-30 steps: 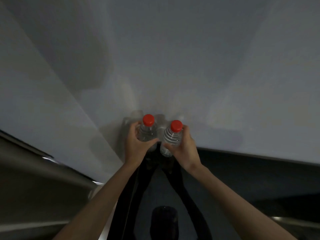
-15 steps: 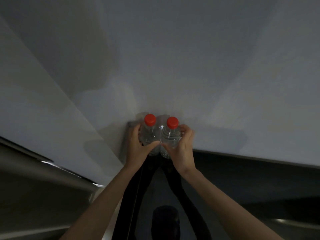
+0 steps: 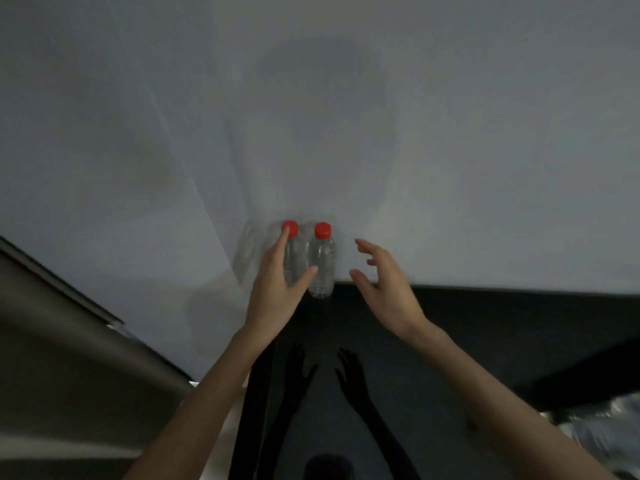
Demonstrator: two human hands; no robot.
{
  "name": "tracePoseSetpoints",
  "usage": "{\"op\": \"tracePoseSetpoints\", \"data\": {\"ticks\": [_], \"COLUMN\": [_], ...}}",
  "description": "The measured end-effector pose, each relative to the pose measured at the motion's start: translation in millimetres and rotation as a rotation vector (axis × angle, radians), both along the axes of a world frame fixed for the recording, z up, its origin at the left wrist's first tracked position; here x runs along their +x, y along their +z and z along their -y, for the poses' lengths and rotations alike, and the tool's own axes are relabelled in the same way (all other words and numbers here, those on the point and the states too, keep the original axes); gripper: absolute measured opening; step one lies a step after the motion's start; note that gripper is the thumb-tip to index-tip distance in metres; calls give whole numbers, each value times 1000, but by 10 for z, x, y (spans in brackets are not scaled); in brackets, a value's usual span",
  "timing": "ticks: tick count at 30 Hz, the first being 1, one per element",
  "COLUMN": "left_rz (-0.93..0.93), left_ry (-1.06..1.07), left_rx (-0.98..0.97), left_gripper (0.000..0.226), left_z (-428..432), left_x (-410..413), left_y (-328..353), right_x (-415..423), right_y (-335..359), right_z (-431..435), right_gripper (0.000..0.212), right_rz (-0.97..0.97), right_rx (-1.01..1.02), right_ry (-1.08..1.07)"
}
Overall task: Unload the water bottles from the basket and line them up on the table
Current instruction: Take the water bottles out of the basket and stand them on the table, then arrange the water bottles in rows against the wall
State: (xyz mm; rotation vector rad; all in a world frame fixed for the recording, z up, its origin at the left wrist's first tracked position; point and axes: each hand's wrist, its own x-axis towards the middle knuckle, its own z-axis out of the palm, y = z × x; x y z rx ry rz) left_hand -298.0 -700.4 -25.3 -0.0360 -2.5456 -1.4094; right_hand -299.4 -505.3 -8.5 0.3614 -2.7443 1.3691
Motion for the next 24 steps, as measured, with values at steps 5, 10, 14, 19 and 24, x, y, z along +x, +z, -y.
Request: {"op": "tracePoseSetpoints", "data": {"ticks": [5, 10, 14, 19, 24], "left_rz": [-202, -294, -310, -274, -209], "left_ry": [-63, -182, -288, -426, -538], "left_rx": [-125, -190, -168, -169, -132], "left_gripper": [66, 61, 58, 57, 59], "left_z": [-233, -563, -909, -1400, -1962], "left_x": [628, 1146, 1463, 1754, 2021], "left_y": [522, 803, 812, 721, 628], "right_x": [790, 1497, 1995, 2558, 2919], "right_y": [438, 606, 589, 501, 448], "right_z": [-356, -751, -1104, -1596, -2140], "right_gripper": [53, 47, 43, 41, 39], "right_rz": [-141, -201, -201, -188, -181], "right_rx": [-42, -82, -37, 23, 32], "right_ry": [-41, -158, -271, -399, -474]}}
